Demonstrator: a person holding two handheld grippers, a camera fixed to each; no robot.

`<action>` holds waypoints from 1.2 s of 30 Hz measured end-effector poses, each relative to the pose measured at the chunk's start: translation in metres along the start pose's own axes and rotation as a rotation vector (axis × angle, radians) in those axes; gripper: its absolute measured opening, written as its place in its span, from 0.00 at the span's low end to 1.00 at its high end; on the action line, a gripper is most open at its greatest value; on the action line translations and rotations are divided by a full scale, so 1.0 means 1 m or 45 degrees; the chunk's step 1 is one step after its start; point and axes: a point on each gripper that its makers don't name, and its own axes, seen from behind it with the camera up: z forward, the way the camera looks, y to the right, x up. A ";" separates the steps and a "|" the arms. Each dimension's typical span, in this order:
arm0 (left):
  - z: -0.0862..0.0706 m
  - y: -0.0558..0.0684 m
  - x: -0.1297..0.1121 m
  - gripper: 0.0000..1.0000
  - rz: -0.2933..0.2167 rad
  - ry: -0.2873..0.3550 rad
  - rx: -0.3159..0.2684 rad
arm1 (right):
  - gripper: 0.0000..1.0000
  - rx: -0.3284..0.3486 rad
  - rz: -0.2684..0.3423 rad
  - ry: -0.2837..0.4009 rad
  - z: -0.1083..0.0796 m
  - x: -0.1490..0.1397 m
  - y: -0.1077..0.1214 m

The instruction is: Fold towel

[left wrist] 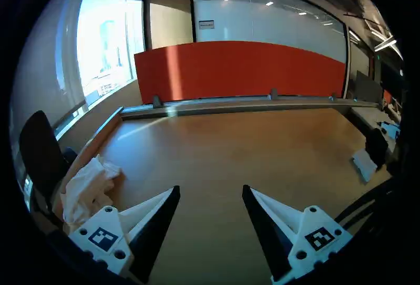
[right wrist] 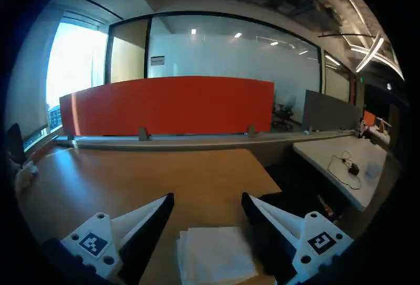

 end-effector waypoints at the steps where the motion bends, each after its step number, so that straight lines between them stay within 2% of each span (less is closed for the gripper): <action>1: 0.001 -0.001 0.003 0.88 -0.007 0.009 0.001 | 0.99 0.001 -0.003 0.004 0.000 0.002 -0.001; 11: 0.005 -0.011 0.030 0.88 -0.040 0.100 0.000 | 0.99 0.021 -0.032 0.094 -0.007 0.032 -0.022; 21: 0.008 -0.023 0.055 0.88 -0.111 0.203 -0.003 | 0.99 0.048 -0.004 0.176 -0.013 0.064 -0.052; 29: 0.008 -0.033 0.077 0.88 -0.133 0.289 -0.003 | 0.99 0.095 -0.014 0.229 -0.020 0.083 -0.083; 36: 0.007 -0.034 0.090 0.87 -0.146 0.338 -0.018 | 0.99 0.137 -0.028 0.261 -0.027 0.095 -0.114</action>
